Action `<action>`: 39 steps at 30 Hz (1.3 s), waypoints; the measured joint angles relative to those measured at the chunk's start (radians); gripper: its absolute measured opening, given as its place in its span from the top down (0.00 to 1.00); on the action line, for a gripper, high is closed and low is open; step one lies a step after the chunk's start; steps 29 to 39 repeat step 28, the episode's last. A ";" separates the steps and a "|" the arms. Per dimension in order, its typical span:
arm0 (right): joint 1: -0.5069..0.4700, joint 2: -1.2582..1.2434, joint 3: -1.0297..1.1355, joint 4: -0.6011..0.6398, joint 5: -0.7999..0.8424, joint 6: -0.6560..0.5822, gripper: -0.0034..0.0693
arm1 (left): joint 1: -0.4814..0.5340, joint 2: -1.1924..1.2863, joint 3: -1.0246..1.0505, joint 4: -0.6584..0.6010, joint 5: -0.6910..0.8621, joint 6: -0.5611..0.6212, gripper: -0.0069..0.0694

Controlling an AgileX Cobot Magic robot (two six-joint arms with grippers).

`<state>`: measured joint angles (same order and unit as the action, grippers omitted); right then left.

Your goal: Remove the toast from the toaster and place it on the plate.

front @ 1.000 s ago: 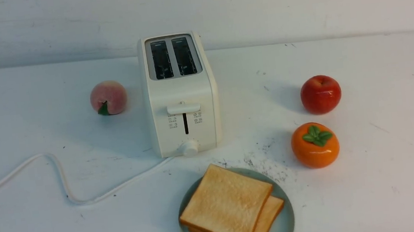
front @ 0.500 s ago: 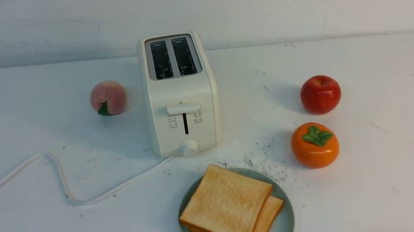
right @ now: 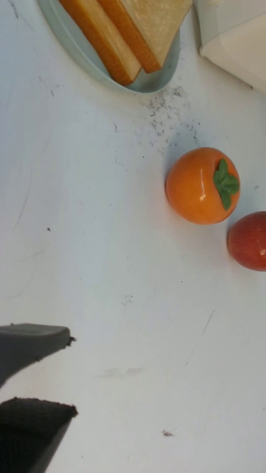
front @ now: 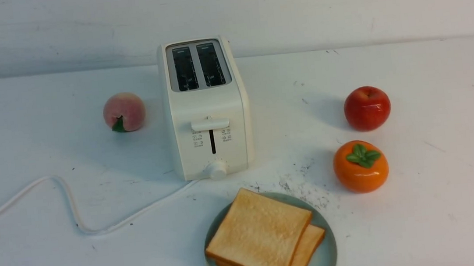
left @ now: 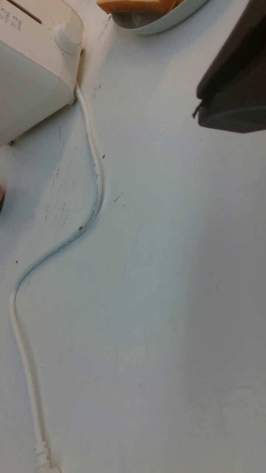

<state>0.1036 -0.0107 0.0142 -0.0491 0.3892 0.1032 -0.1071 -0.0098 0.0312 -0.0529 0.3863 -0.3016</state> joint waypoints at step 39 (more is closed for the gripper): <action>0.000 0.000 0.000 0.000 0.000 -0.004 0.62 | 0.000 0.000 0.000 0.000 0.000 0.000 0.87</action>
